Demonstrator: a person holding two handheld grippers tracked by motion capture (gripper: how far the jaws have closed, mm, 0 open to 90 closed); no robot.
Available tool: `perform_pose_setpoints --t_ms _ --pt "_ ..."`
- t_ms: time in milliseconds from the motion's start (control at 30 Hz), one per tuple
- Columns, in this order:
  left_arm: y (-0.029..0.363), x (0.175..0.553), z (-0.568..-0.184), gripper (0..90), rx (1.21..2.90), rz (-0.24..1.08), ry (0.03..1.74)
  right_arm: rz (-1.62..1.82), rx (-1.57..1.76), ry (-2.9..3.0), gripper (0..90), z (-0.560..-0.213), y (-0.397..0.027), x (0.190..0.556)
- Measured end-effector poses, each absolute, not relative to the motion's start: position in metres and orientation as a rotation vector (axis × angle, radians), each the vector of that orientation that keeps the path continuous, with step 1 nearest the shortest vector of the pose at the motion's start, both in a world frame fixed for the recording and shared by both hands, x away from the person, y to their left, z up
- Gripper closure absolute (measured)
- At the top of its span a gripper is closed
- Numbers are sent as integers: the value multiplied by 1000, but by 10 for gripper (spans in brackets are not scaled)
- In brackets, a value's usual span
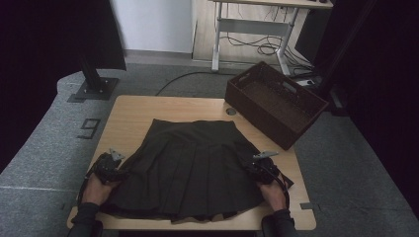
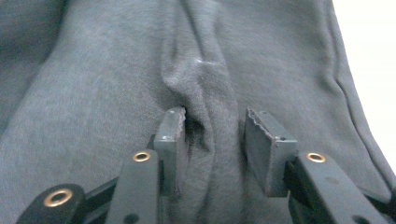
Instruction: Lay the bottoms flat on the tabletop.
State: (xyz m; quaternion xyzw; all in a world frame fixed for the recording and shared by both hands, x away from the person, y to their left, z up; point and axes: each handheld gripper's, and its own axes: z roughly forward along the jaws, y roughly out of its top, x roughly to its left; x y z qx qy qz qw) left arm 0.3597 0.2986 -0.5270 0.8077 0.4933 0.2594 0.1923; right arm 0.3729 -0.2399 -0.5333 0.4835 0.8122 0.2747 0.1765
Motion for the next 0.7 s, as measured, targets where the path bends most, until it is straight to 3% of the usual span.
perform_pose_setpoints --t_ms 300,567,700 --pt "320 384 -529 310 2204 730 1453 767 1420 2283 627 -532 -255 390" --pt "324 404 -528 299 2240 788 1416 777 1448 2263 649 -533 -265 402" --pt "320 398 -528 382 2232 708 1392 791 1446 2260 661 -534 -262 397"
